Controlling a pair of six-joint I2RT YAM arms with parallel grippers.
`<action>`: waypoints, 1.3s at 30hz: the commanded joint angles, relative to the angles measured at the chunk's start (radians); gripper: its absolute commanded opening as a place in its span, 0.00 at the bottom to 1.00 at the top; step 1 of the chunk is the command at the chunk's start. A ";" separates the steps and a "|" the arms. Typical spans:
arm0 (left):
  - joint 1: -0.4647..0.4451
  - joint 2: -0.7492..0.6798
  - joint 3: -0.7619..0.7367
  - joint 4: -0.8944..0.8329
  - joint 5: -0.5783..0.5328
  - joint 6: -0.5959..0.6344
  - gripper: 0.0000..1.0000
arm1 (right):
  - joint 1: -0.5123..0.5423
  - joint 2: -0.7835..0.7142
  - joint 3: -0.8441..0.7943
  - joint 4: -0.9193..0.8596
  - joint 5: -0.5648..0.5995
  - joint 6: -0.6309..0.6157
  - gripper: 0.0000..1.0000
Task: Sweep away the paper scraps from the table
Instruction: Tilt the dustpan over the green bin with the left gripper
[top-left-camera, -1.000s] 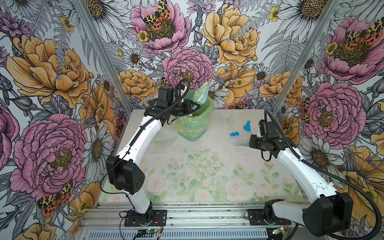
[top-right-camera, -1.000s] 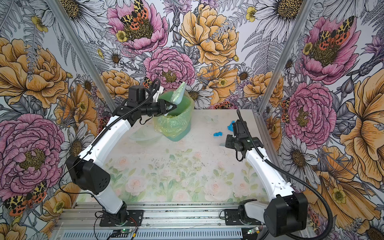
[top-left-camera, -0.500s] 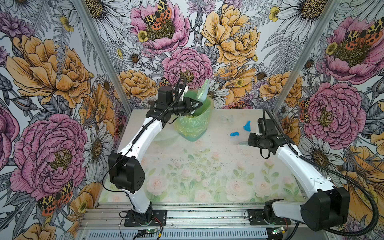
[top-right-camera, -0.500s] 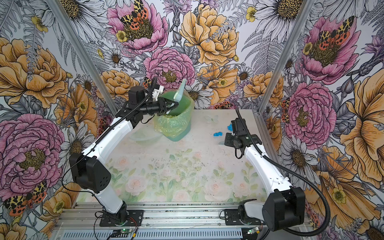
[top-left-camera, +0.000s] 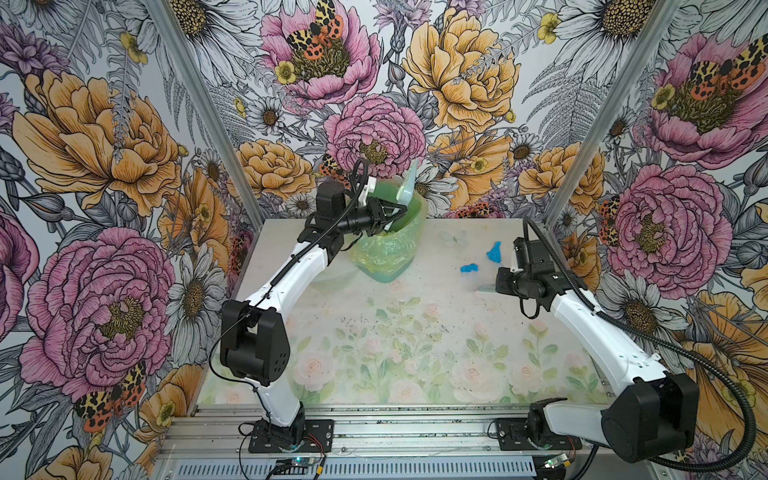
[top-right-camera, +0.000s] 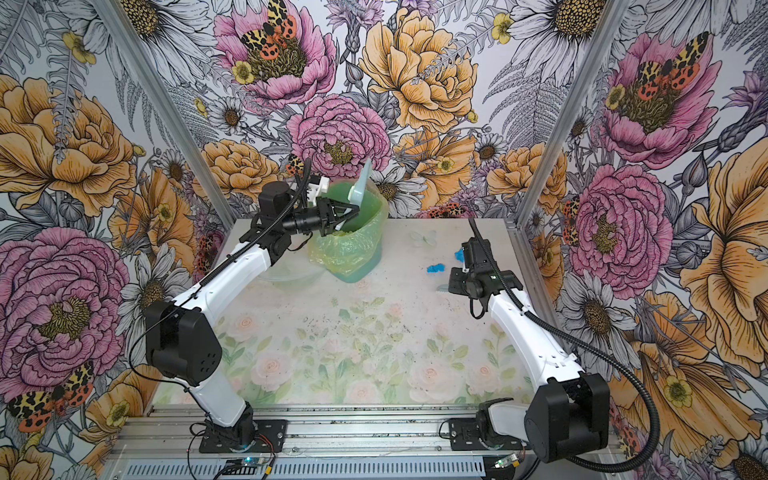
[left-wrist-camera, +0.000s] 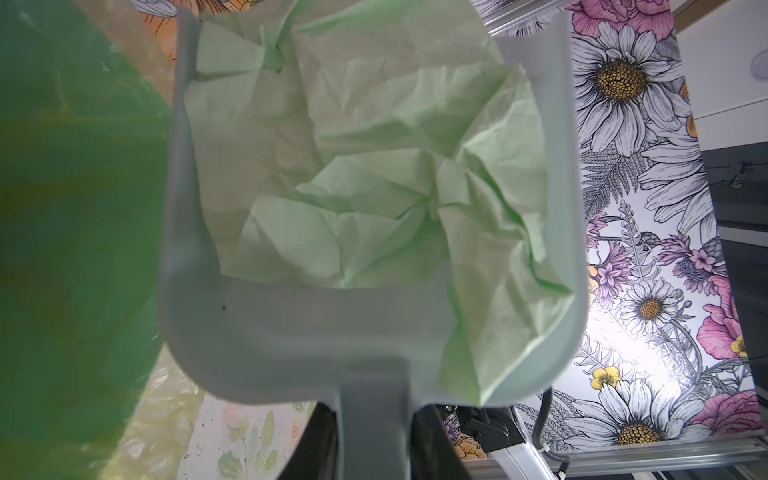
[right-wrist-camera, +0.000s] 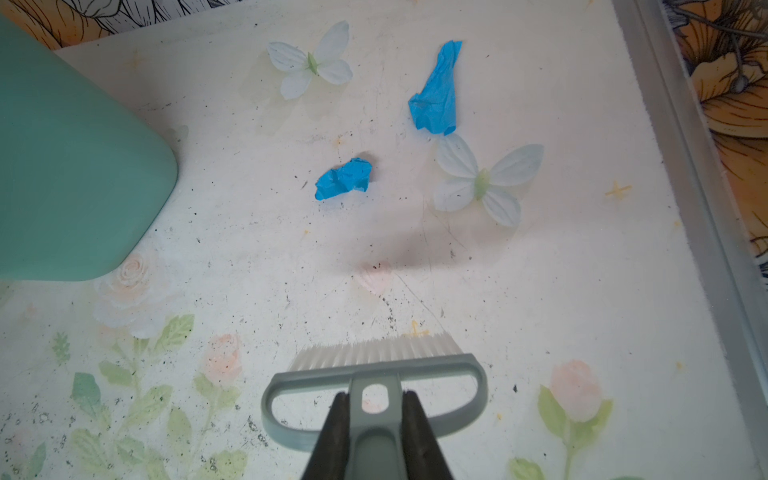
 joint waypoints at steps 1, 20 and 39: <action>0.016 -0.025 -0.029 0.137 0.034 -0.087 0.21 | -0.004 -0.029 0.000 0.027 -0.015 -0.013 0.00; 0.049 0.010 -0.144 0.633 0.053 -0.465 0.22 | -0.004 -0.034 -0.025 0.041 -0.010 -0.005 0.00; 0.056 -0.034 -0.193 0.504 0.030 -0.349 0.21 | -0.005 -0.042 -0.038 0.042 -0.008 0.000 0.00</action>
